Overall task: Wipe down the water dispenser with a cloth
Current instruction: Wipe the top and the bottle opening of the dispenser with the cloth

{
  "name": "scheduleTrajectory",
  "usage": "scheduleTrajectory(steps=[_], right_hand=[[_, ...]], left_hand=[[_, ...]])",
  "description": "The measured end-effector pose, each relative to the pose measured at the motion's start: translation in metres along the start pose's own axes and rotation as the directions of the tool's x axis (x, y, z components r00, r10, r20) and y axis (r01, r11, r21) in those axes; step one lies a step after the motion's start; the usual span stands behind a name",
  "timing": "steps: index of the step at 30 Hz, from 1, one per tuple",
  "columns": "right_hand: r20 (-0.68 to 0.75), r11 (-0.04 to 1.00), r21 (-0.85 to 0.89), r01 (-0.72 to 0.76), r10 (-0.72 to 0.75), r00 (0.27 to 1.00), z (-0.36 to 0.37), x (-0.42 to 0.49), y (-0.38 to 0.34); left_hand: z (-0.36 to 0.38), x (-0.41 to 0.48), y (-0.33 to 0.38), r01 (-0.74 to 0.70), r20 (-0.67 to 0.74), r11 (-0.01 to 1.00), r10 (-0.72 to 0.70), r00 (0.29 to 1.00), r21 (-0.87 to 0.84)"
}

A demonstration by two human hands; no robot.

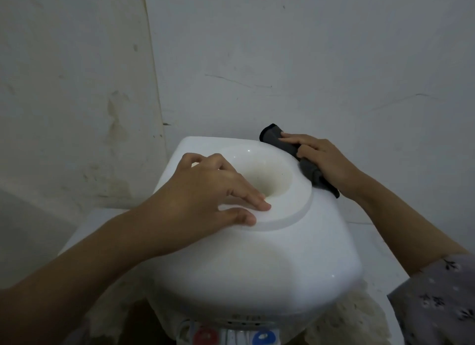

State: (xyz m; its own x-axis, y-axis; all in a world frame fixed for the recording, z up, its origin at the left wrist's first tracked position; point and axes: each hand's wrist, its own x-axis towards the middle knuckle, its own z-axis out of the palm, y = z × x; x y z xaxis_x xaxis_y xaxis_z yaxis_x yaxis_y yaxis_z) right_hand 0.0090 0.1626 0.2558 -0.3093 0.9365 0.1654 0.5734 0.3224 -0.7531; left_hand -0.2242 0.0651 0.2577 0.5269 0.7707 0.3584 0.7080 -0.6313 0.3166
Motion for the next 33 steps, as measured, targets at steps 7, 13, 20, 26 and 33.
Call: scheduleTrajectory(steps=[7,13,20,26,33], right_hand=[[-0.050,0.999,-0.047,0.007,-0.010,0.999,0.001,-0.012,0.000],[-0.117,0.991,-0.131,-0.022,0.006,0.993,0.005,-0.039,-0.005],[-0.127,0.979,-0.196,-0.060,0.035,0.991,0.013,-0.075,-0.004],[-0.193,0.991,-0.104,-0.078,0.057,0.979,0.006,-0.044,-0.014],[0.012,0.995,-0.051,-0.083,0.084,0.996,0.001,0.016,-0.032]], left_hand=[[-0.008,0.005,0.005,-0.075,0.012,0.990,0.074,0.997,0.118],[-0.007,-0.002,0.011,-0.088,-0.031,0.982,0.094,0.995,0.166],[-0.011,0.003,0.000,-0.011,0.020,0.997,0.010,1.000,0.071],[-0.025,0.010,-0.049,0.412,-0.149,0.905,-0.395,0.907,0.106],[-0.020,0.009,-0.086,0.494,-0.074,0.869,-0.491,0.868,0.018]])
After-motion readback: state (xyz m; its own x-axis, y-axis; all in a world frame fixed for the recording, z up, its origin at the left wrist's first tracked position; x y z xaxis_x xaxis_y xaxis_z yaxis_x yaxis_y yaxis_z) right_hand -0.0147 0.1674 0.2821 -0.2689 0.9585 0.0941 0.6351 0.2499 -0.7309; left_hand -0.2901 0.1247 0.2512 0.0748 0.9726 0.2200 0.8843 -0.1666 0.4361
